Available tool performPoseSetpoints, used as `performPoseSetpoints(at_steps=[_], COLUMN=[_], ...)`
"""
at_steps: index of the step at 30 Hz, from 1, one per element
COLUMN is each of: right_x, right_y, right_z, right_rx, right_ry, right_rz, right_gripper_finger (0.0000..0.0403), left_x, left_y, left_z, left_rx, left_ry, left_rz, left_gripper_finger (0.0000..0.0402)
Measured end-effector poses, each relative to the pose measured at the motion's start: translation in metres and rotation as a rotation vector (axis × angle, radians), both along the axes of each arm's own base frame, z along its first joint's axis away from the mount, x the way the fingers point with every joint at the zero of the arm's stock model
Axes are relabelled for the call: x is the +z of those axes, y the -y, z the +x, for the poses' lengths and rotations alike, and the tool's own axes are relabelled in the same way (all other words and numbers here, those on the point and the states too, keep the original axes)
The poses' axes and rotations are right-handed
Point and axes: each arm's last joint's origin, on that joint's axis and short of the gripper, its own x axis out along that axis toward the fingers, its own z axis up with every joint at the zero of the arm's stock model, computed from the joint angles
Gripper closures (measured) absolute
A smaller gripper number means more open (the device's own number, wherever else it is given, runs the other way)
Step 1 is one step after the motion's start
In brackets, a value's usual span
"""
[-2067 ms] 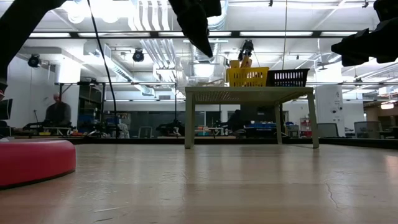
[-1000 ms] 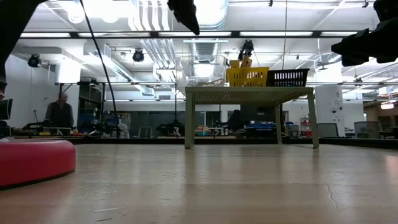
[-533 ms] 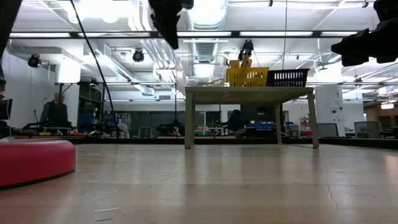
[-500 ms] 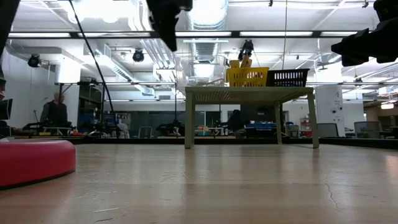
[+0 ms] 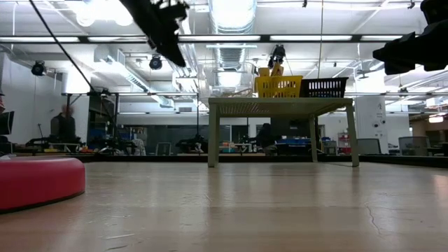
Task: Pick & Place Office Desk Supplies
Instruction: Return to Home Position
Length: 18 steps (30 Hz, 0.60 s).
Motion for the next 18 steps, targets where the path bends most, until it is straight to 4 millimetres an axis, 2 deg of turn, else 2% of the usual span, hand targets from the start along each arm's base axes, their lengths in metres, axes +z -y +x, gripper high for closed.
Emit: performPoseSetpoints(at_steps=[4,8,18], right_x=[0.0,0.0,0.0], right_y=[0.0,0.0,0.0], right_z=[0.0,0.0,0.0], right_rx=[0.0,0.0,0.0], right_ry=[0.0,0.0,0.0], right_rz=[0.0,0.0,0.0], right_gripper_finger=[0.0335,0.0335,0.0335], left_x=[-0.014,-0.02,-0.021], left_y=[-0.021,-0.037,-0.041], left_z=[-0.01,-0.014,-0.022], left_rx=[-0.019,-0.05,-0.029], left_ry=[0.043,0.106,0.106], left_rz=[-0.102,-0.178,-0.19], left_gripper_finger=[0.0222,0.0222,0.0222])
